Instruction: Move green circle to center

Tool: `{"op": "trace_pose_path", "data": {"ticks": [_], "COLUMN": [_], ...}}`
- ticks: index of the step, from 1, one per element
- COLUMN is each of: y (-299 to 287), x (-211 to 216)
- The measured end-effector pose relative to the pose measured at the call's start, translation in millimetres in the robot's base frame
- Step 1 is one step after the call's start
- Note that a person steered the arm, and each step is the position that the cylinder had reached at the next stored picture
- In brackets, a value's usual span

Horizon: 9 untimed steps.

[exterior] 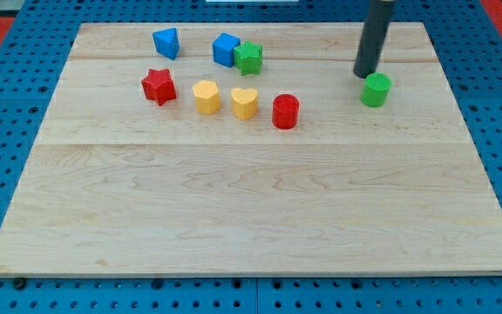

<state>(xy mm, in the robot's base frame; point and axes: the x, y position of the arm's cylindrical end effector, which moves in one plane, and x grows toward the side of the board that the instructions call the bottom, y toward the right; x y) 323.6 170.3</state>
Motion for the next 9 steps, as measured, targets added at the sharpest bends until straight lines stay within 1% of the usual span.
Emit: {"op": "trace_pose_path", "data": {"ticks": [1, 2, 3, 4, 5, 6, 9], "y": [1, 57, 81, 43, -2, -22, -39], "x": [37, 60, 74, 105, 116, 116, 88]}}
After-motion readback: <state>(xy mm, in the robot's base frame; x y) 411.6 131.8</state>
